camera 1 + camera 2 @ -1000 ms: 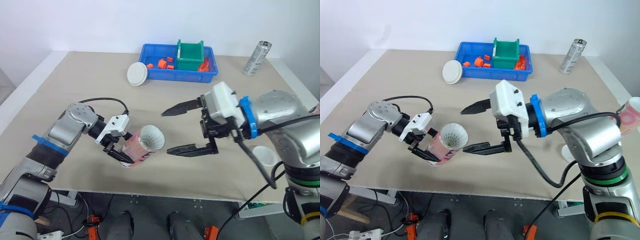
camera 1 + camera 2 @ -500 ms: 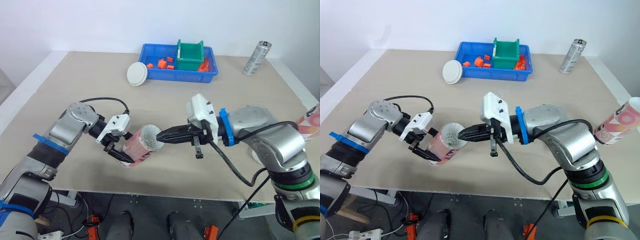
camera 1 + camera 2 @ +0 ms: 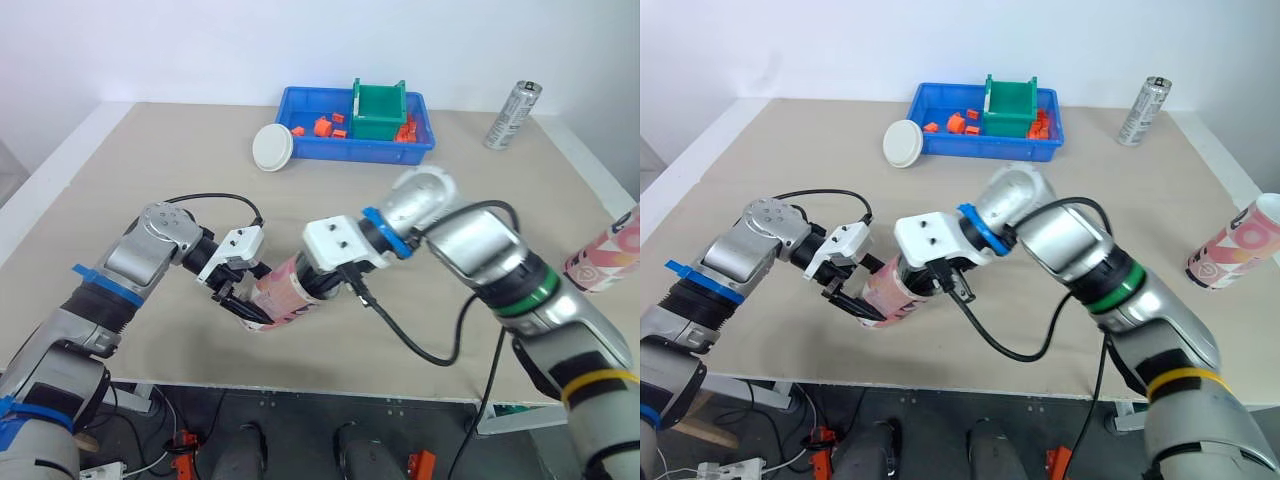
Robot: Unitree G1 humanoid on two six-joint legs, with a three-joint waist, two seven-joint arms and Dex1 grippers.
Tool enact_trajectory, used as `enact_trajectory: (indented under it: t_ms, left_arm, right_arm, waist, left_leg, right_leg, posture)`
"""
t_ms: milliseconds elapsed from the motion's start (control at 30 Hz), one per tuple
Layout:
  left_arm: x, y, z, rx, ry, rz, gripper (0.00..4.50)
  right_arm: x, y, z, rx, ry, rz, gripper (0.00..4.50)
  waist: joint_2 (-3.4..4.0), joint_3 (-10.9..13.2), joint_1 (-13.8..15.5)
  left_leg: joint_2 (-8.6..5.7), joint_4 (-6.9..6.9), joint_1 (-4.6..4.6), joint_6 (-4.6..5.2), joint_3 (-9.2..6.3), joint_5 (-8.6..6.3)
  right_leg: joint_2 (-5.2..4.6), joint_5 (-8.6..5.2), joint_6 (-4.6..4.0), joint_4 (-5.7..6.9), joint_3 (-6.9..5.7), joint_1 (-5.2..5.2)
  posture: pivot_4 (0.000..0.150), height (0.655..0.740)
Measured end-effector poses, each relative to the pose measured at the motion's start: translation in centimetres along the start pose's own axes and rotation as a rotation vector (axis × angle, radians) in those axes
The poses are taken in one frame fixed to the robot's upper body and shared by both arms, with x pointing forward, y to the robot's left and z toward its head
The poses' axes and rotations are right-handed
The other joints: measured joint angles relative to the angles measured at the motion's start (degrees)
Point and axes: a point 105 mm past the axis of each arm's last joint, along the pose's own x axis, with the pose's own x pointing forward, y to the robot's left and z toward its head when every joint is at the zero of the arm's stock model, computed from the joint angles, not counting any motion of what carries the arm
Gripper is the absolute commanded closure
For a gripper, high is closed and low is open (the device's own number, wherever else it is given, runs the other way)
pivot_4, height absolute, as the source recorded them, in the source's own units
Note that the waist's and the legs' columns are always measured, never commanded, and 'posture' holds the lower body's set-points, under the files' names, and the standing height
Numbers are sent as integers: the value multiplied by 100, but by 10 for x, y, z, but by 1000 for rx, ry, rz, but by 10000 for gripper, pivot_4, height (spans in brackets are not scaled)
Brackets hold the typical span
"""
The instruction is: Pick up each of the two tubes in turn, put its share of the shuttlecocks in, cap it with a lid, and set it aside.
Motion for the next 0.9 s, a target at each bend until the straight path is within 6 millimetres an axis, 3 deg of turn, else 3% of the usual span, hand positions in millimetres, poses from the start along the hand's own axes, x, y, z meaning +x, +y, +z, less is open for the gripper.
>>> enact_trajectory:
  t_ms: [200, 433, 667, 900]
  left_arm:
    - [-6, -2, -6, -32, -5, 25, 12280]
    - [-4, -2, -4, -17, -4, 21, 12280]
    - [-1, -2, -1, -11, -30, 20, 12280]
    - [9, 0, 4, 5, -94, 27, 12280]
  right_arm:
    - [12, -18, 9, -24, -27, -4, 44334]
    - [3, -12, 7, 62, -83, 24, 44334]
    - [-64, -10, 0, 128, -73, -88, 44334]
    - [-92, 0, -11, 159, -47, -169, 44334]
  waist:
    - [-3, -2, -9]
    - [-2, -1, -8]
    - [-5, 4, 33]
    - [-6, 7, 24]
  left_leg:
    - [8, 0, 17, 0, -5, 0]
    - [10, 0, 10, 0, -7, 0]
    - [-5, -2, -6, -4, -14, -2]
    - [-3, -4, -9, -3, -14, -3]
  right_leg:
    - [4, 4, -13, 6, -12, 10]
    - [5, 5, -17, 8, -16, 6]
    - [-8, -9, -11, 3, -16, 3]
    - [-7, -11, -11, 3, -17, -3]
  posture:
    - [1500, 7367]
    - [1500, 7367]
    - [1500, 7367]
    - [1500, 7367]
